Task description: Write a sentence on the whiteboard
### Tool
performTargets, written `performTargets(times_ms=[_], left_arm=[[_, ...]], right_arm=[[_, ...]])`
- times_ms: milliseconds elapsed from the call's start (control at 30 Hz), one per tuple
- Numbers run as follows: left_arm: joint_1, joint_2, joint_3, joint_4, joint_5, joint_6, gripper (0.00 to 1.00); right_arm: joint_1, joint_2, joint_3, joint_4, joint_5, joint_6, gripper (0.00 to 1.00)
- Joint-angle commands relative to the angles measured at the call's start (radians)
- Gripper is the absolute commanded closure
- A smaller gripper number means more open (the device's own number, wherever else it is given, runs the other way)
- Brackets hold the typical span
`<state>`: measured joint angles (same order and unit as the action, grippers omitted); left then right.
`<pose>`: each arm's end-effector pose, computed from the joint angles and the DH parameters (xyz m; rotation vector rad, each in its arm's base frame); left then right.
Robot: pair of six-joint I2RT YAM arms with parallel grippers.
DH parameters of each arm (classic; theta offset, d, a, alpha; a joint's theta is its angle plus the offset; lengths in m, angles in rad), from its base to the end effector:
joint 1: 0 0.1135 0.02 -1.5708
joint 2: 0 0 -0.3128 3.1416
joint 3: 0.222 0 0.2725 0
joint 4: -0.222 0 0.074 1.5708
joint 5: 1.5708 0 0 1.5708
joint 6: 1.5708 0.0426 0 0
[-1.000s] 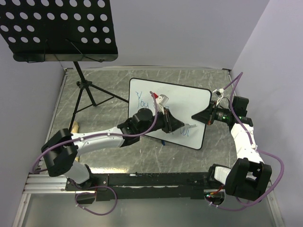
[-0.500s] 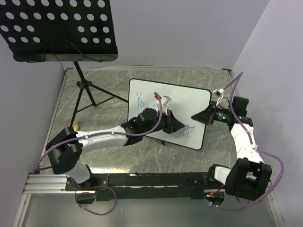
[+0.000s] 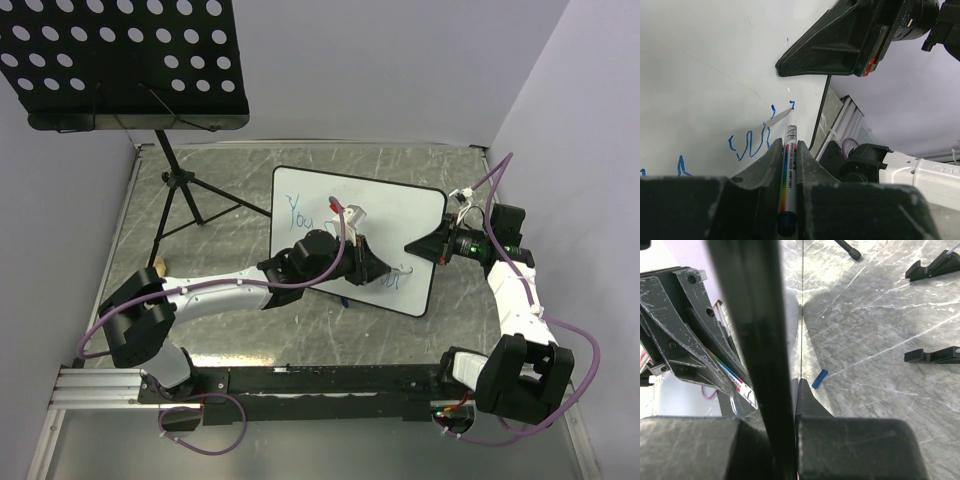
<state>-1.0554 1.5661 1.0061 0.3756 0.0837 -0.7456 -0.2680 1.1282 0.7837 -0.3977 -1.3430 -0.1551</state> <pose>0.1892 -0.3412 0.3146 0.3717 1.9363 -1.3340 0.2213 -0.0177 0.3063 -0.5235 1.8224 1.2255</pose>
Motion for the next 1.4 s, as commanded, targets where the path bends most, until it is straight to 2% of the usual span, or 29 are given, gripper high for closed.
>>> performTargets(times_ms=[0,633,1367], left_arm=[[-0.005,-0.014,0.002,-0.030,-0.018,0.009,0.99],[-0.025,-0.021,-0.047,-0.060,0.016,-0.015,0.99],[-0.029,0.023,0.022,-0.049,0.048,-0.011,0.99]], right_arm=[[0.006,-0.024,0.057,0.046,-0.232,0.006,1.00],[0.006,-0.027,0.057,0.053,-0.232,0.011,1.00],[0.006,-0.027,0.055,0.056,-0.234,0.014,1.00]])
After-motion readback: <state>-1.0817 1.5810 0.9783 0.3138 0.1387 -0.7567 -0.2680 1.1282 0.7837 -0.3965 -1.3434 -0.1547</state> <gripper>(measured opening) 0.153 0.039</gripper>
